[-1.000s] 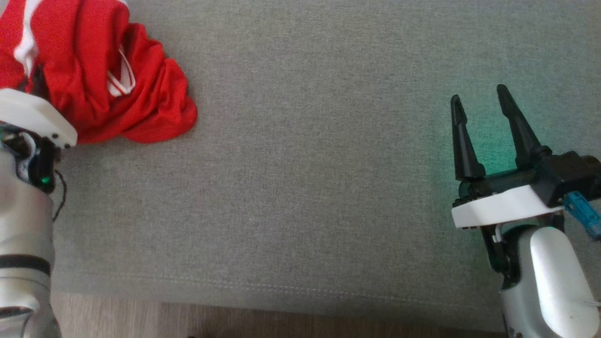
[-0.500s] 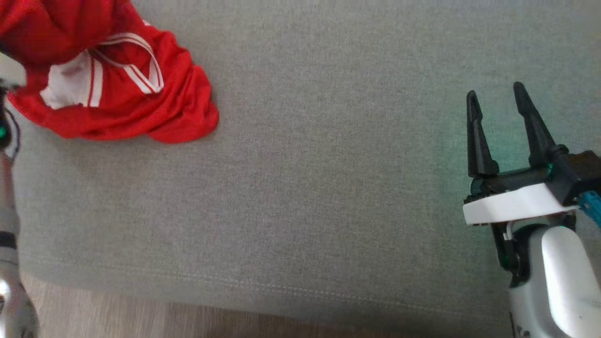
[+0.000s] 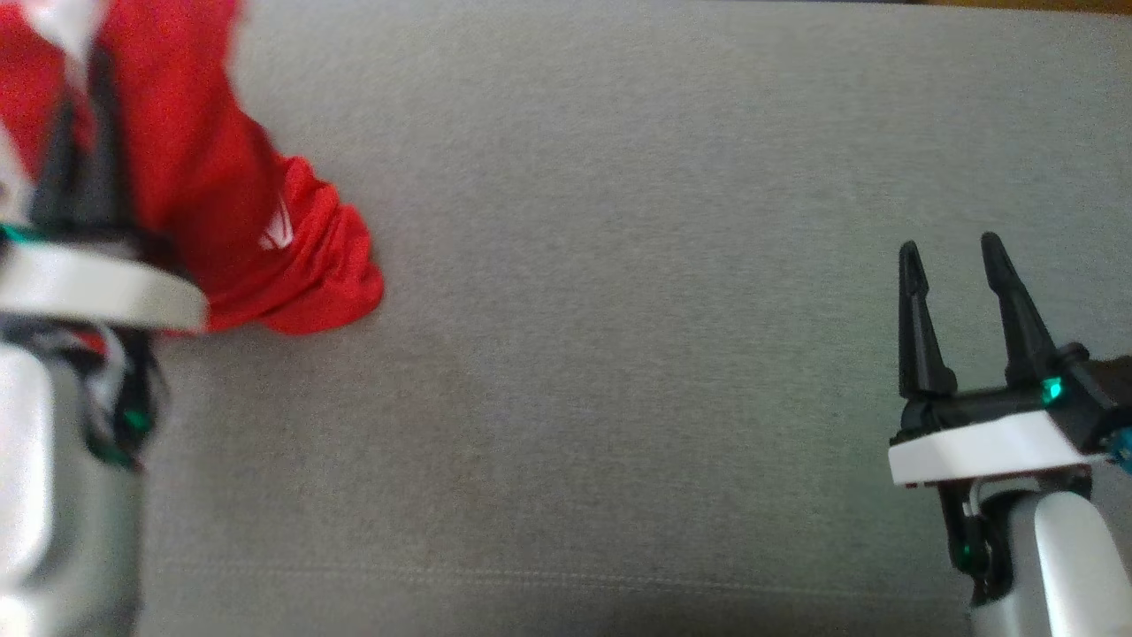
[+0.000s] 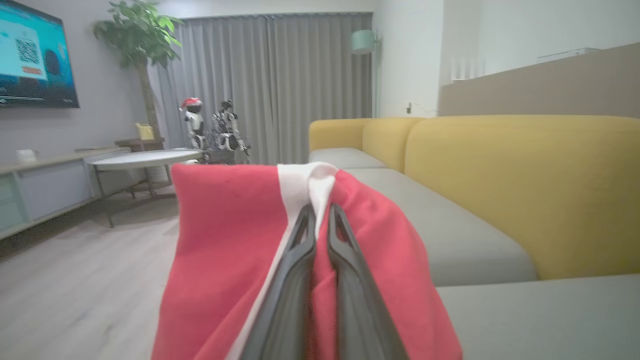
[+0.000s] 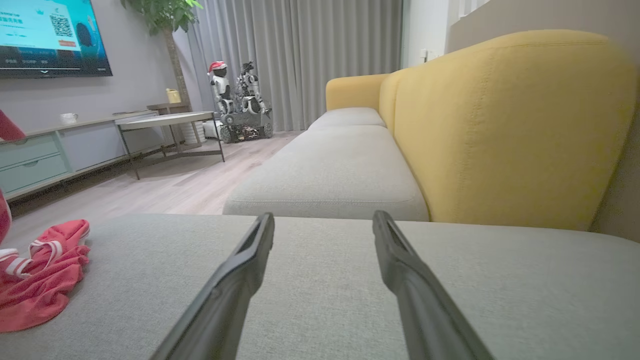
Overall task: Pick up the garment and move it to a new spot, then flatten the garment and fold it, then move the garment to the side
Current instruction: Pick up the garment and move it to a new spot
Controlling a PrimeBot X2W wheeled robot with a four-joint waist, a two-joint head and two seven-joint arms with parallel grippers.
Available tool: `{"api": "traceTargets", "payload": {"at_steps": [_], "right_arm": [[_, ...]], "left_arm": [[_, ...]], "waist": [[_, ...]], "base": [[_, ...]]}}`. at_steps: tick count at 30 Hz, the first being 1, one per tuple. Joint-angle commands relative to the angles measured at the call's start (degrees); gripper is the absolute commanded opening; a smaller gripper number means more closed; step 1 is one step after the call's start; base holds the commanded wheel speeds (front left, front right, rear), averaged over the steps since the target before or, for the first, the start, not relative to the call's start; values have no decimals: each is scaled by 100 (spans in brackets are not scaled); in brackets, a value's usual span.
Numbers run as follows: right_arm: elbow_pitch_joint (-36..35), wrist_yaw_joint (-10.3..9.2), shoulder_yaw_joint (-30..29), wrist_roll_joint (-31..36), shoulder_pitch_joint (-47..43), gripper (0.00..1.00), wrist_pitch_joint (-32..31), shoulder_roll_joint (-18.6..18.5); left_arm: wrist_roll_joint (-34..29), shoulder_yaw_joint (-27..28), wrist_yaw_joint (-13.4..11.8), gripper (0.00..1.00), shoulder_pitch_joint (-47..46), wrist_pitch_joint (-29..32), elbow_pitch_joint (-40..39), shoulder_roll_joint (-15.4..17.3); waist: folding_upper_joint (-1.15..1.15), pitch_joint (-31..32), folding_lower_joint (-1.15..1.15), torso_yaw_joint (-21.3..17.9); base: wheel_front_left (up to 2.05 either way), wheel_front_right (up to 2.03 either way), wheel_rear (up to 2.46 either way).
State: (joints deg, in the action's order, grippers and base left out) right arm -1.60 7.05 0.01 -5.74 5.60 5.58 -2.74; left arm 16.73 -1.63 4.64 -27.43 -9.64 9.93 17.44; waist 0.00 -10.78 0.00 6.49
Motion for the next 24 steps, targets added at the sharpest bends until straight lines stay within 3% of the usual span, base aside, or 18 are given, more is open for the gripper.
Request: {"api": "traceTargets", "payload": {"at_steps": [1, 5, 11, 18, 24], "right_arm": [[-263, 44, 105, -49, -15, 100, 45, -14], [-358, 44, 135, -127, -137, 100, 4, -14], [-483, 44, 215, -185, -125, 100, -29, -14], [-598, 44, 419, -245, -56, 100, -49, -14], [-648, 44, 525, -381, -68, 100, 35, -14]], "left_arm": [[-70, 71, -116, 0, 190, 138, -636, 94], [-186, -297, -223, 0, 952, 425, -1330, -126], [-432, -873, -211, 0, 1212, 560, -1425, -345], [-711, -1790, -62, 0, 834, 434, -762, -891], [-729, -2507, 92, 0, 439, 367, 424, -1260]], "waist": [[0, 195, 0, -263], [0, 231, 0, -586], [0, 175, 0, -1132], [0, 12, 0, -2043], [0, -318, 0, -2681]], "base": [[0, 0, 0], [0, 0, 0], [0, 0, 0], [0, 0, 0], [0, 0, 0]]}}
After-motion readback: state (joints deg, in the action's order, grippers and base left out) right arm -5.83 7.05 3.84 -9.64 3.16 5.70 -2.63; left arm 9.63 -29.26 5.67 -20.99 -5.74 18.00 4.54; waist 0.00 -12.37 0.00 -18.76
